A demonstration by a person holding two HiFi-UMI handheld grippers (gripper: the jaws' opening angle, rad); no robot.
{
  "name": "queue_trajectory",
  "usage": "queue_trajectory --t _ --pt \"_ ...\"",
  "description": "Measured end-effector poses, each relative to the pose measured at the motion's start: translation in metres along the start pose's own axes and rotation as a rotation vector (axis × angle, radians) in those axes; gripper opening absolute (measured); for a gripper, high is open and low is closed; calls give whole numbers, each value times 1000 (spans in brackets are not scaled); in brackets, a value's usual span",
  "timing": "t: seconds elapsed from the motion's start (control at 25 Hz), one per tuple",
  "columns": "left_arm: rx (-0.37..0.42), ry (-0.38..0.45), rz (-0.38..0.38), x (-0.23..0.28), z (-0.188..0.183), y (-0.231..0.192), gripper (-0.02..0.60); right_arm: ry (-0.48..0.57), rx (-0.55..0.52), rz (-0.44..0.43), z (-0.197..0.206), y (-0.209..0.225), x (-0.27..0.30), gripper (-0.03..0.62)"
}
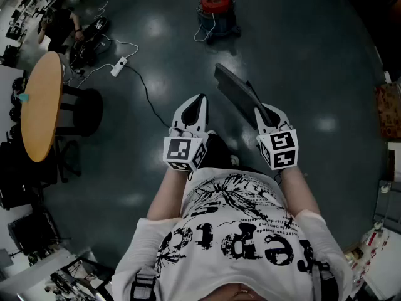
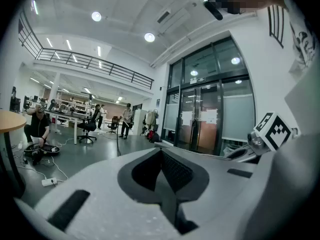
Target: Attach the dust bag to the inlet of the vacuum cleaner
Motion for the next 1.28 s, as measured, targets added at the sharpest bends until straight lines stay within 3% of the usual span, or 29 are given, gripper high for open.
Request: queue_trajectory --t 0.2,0.36,0.64,0.8,0.92,1.16,1.28 --pt "-34 -43 -44 42 16 -26 5 -21 -17 -13 -18 26 38 21" --pt "-48 -79 -20 94 22 -47 5 -56 8 0 -31 55 77 21" --pt "-87 -82 16 217 1 -110 5 -143 -56 -16 -92 115 165 21" --pt "-151 -108 45 285 -5 -141 5 -158 -48 -15 -119 153 214 21" --pt "-133 -121 34 327 -9 -156 5 -156 -29 -6 -133 180 248 21" --pt "-101 -195 22 399 7 -152 5 -171 -5 -55 -143 249 303 21" --pt "-102 -219 -27 433 7 -141 5 -192 -9 -117 -150 290 318 21"
Point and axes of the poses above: the fingertips, and each gripper's own axes: x forward along the fingers, y to its right, z out of its underside, the point moved 9 cm from there along -x, backward along the fingers, and after that the axes turned 9 degrees about -z, right-handed, at the moved point
